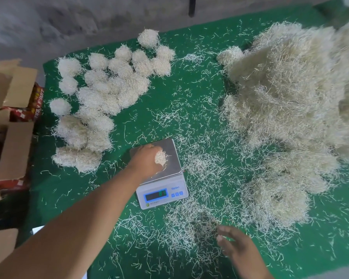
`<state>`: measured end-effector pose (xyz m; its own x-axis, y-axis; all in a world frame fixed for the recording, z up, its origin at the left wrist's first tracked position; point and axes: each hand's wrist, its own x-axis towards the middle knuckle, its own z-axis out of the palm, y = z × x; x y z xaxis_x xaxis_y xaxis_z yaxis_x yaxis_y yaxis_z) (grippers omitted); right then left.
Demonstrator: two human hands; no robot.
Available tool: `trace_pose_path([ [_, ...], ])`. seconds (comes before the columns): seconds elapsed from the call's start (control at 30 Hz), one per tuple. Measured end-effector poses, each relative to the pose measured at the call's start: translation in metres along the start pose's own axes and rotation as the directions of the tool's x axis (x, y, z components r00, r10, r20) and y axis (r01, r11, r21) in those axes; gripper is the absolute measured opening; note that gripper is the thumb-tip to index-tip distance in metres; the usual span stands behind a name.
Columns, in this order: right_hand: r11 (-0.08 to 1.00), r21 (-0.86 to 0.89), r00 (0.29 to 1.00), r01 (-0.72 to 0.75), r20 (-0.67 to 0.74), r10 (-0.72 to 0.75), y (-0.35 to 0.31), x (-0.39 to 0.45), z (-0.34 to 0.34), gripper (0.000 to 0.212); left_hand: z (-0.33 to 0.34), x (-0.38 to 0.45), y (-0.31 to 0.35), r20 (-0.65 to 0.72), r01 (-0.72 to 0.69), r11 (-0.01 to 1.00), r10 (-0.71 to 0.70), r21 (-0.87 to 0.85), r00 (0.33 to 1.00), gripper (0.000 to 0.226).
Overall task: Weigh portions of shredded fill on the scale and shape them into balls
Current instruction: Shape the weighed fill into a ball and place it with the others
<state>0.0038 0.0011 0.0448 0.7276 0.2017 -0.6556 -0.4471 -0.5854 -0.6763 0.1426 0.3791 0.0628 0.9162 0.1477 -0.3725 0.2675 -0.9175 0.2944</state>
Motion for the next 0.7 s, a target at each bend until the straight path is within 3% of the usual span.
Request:
trace_pose_path([
  [0.3, 0.993, 0.106, 0.999, -0.044, -0.026, 0.047, 0.012, -0.01, 0.0, 0.033, 0.012, -0.006, -0.001, -0.012, -0.013, 0.998, 0.012, -0.058, 1.0, 0.072],
  [0.4, 0.993, 0.099, 0.997, -0.066, -0.045, 0.071, 0.02, -0.017, 0.0, 0.034, 0.009, -0.005, 0.004, 0.024, -0.002, 0.994, 0.005, -0.108, 1.0, 0.082],
  [0.5, 0.992, 0.095, 0.996, -0.077, -0.045, 0.081, 0.027, -0.02, -0.001, 0.037, 0.003, -0.007, 0.008, 0.1, 0.011, 1.0, -0.01, -0.015, 0.995, 0.099],
  [0.63, 0.992, 0.106, 0.996, -0.061, -0.062, 0.068, 0.027, -0.019, -0.004, 0.033, -0.013, -0.012, 0.005, 0.055, 0.032, 0.998, -0.029, -0.054, 0.998, 0.108],
  [0.7, 0.992, 0.115, 0.996, -0.043, -0.07, 0.051, 0.027, -0.016, -0.006, 0.031, -0.018, -0.019, 0.002, -0.007, 0.025, 0.991, -0.026, -0.128, 1.0, 0.101],
])
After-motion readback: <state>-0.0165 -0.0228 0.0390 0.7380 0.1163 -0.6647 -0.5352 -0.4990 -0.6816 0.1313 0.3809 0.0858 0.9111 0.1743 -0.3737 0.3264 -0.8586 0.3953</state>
